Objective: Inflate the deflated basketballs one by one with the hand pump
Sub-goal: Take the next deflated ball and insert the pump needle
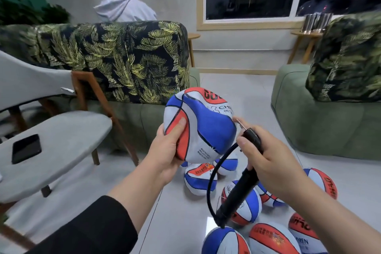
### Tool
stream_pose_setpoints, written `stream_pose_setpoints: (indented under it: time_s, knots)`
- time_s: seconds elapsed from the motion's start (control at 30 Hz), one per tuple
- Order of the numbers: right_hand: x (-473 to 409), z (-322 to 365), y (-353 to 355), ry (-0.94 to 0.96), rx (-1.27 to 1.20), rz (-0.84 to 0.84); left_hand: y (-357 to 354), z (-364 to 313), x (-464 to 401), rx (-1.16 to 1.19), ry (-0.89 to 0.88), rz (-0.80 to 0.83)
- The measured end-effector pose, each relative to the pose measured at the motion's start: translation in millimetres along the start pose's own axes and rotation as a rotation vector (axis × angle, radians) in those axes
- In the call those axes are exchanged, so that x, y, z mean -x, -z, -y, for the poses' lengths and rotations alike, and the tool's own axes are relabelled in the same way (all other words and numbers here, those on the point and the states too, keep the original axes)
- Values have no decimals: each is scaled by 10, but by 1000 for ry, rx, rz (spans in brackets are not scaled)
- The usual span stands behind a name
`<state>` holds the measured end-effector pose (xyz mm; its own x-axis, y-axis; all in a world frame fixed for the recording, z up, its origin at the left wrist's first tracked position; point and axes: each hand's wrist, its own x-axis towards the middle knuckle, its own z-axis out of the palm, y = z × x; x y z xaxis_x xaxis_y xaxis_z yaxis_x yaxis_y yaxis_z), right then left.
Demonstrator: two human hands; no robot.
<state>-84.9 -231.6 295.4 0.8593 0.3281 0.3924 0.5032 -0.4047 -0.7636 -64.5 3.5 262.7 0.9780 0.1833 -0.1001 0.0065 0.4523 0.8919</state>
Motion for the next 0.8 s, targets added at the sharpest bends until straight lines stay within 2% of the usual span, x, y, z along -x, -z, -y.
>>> stream_pose_setpoints:
  time_s: [0.17, 0.33, 0.5, 0.67, 0.8]
  knots:
    - [-7, -27, 65, 20, 55, 17, 46, 26, -26, -121, -125, 19]
    - [-98, -90, 12, -31, 8, 38, 45, 65, -63, -155, -94, 4]
    - [-187, -164, -99, -62, -45, 38, 30, 145, -104, -153, 94, -21]
    - [-239, -183, -172, -73, -55, 11, -29, 203, -103, -131, 240, -135]
    - [-237, -123, -181, -70, -110, -76, -27, 197, -128, -65, 301, -260]
